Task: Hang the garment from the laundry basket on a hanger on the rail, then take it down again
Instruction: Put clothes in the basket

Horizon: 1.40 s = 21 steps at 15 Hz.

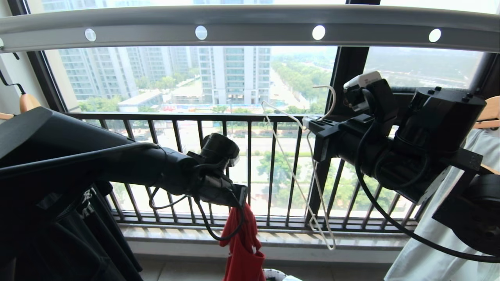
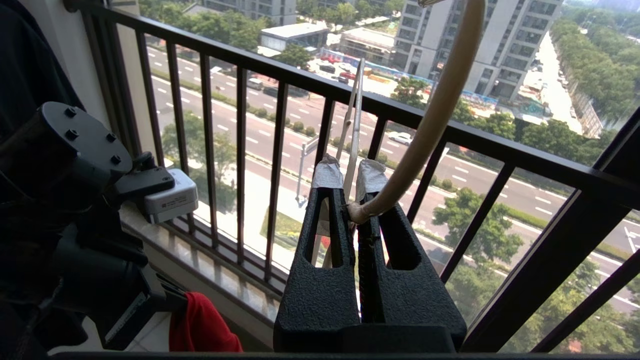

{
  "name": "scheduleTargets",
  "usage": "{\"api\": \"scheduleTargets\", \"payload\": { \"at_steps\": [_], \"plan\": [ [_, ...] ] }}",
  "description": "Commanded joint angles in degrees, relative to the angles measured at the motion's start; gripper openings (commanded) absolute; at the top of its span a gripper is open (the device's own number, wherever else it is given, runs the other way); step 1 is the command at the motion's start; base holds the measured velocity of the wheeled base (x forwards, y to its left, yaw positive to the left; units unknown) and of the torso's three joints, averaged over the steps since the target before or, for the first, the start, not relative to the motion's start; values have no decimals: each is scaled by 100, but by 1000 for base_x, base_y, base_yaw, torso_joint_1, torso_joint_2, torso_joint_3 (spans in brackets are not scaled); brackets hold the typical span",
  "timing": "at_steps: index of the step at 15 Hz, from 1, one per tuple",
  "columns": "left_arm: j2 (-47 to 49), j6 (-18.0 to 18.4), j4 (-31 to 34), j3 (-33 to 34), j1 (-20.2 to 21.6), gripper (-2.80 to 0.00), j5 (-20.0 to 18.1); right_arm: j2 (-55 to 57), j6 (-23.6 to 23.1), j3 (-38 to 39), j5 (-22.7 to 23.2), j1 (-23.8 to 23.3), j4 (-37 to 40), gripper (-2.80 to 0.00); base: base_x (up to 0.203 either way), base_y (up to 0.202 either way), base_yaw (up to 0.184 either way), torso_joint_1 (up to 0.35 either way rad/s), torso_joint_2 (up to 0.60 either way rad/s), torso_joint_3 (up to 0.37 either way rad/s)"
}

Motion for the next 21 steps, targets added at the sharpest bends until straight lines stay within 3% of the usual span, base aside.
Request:
{"api": "scheduleTargets", "payload": {
  "at_steps": [1, 6, 12, 16, 18, 21],
  "plan": [
    [566, 161, -6, -249, 43, -280, 119, -190, -4, -2, 13, -91, -30, -280, 0, 0, 0, 0, 0, 0],
    [927, 207, -34, -453, 39, -280, 158, -268, -30, 15, 29, -151, 14, -280, 0, 0, 0, 0, 0, 0],
    [475, 204, 28, -786, 22, -280, 155, -268, -92, 7, 29, -264, 6, -280, 0, 0, 0, 0, 0, 0],
    [830, 416, 19, -852, 22, -280, 163, -277, -92, 7, 29, -273, -3, -280, 0, 0, 0, 0, 0, 0],
    [1167, 733, -12, -817, 25, -280, 163, -277, -92, 15, 29, -273, -3, -280, 0, 0, 0, 0, 0, 0],
    [1430, 810, -34, -808, -55, -280, 172, -338, -92, 33, 29, -291, -3, -280, 0, 0, 0, 0, 0, 0]
  ]
}}
